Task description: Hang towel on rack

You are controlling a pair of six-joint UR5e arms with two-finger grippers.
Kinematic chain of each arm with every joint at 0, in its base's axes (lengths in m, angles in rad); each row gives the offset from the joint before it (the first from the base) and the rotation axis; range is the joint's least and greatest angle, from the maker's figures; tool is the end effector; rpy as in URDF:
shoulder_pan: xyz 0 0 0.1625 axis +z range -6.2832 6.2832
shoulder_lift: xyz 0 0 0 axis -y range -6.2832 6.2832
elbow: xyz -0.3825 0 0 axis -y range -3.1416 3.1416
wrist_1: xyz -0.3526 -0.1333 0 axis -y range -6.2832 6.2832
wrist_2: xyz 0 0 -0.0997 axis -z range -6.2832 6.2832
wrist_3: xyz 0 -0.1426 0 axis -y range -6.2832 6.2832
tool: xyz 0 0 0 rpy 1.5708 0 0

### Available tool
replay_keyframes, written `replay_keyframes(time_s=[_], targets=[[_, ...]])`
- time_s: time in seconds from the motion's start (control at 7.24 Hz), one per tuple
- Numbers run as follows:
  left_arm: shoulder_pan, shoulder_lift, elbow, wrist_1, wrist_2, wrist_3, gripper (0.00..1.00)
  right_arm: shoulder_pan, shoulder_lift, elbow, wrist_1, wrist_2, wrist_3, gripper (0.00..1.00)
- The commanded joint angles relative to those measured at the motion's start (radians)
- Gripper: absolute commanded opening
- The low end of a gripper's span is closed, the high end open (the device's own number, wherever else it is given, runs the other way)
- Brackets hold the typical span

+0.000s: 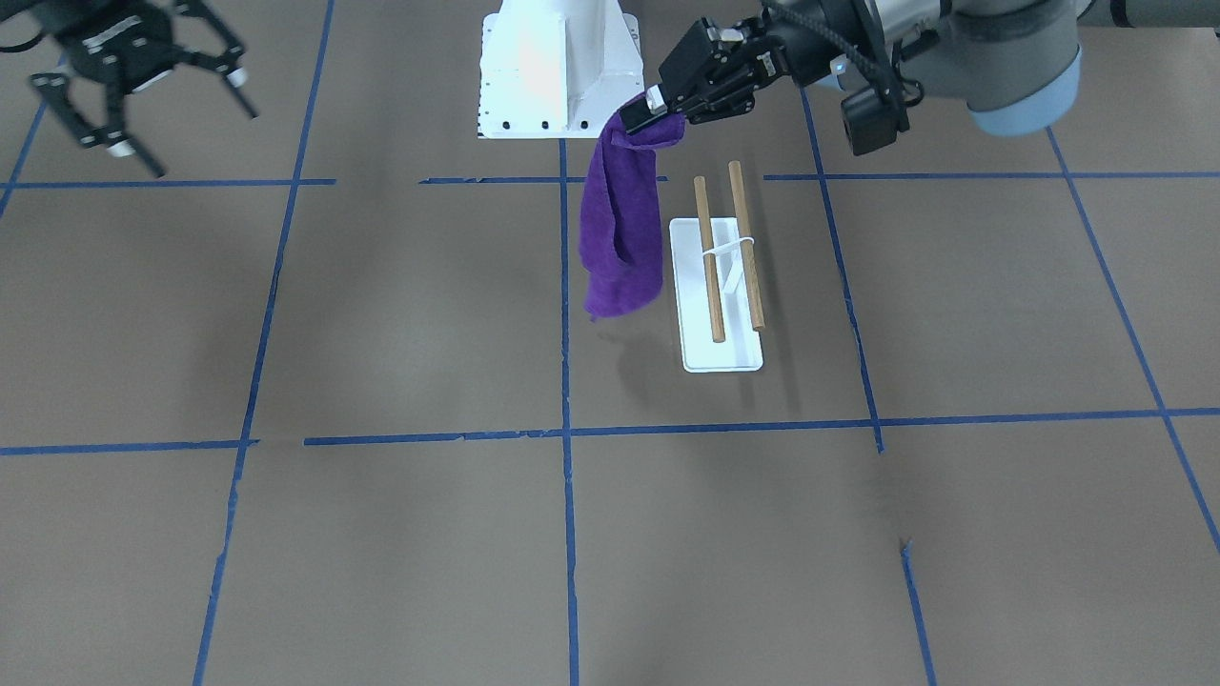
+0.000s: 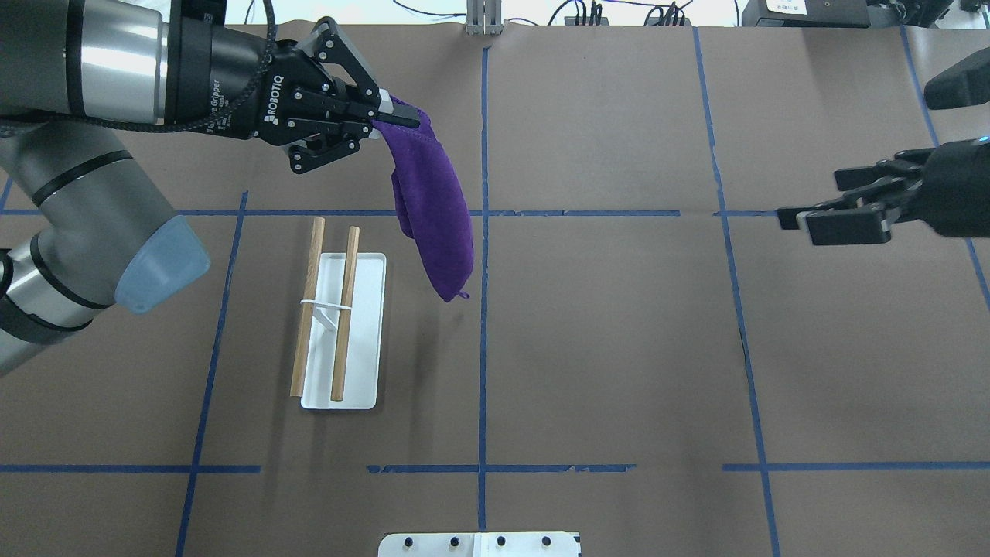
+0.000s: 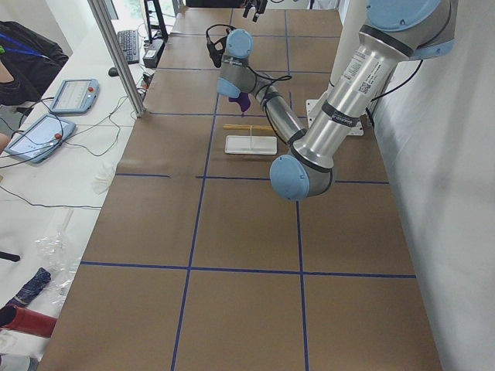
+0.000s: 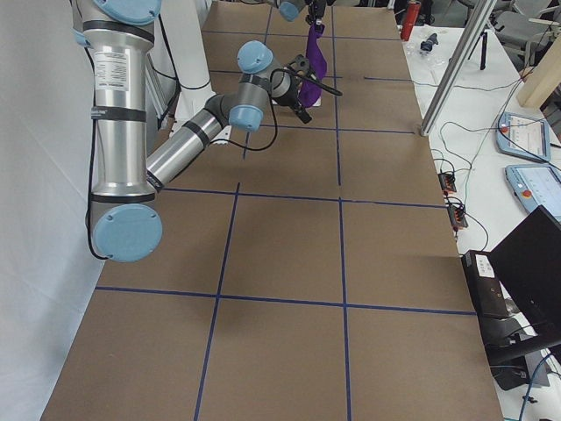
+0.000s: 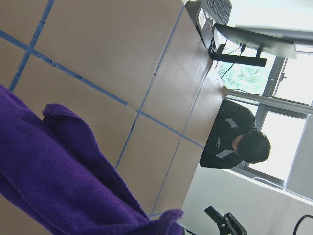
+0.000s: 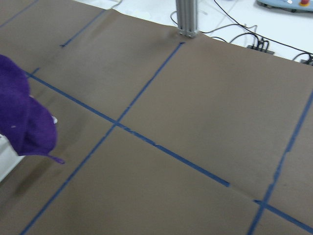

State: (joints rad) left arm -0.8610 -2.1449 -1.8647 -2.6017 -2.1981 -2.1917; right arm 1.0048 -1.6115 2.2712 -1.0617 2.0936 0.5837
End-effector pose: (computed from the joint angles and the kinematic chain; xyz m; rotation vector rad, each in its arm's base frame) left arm 0.2966 -0.4213 0.0830 -0.2005 1.8467 -0.4414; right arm -0.1705 -0.3842 0.2852 0.7063 -1.0070 -0.2898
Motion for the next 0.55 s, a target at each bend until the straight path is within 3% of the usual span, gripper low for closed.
replay_keyframes(time_s=[0.0,0.28,0.41], targets=[[0.026,-0.001,-0.124,0.168,0.084,0.022,0.0,0.186,-0.072,-0.137,-0.038,0.069,-0.224,1.0],[0.072,0.0,-0.241,0.35,0.226,0.102,0.0,0.276,-0.094,-0.177,-0.264,0.06,-0.397,1.0],[0.124,-0.006,-0.322,0.512,0.367,0.18,0.0,0.303,-0.099,-0.188,-0.379,0.056,-0.482,1.0]])
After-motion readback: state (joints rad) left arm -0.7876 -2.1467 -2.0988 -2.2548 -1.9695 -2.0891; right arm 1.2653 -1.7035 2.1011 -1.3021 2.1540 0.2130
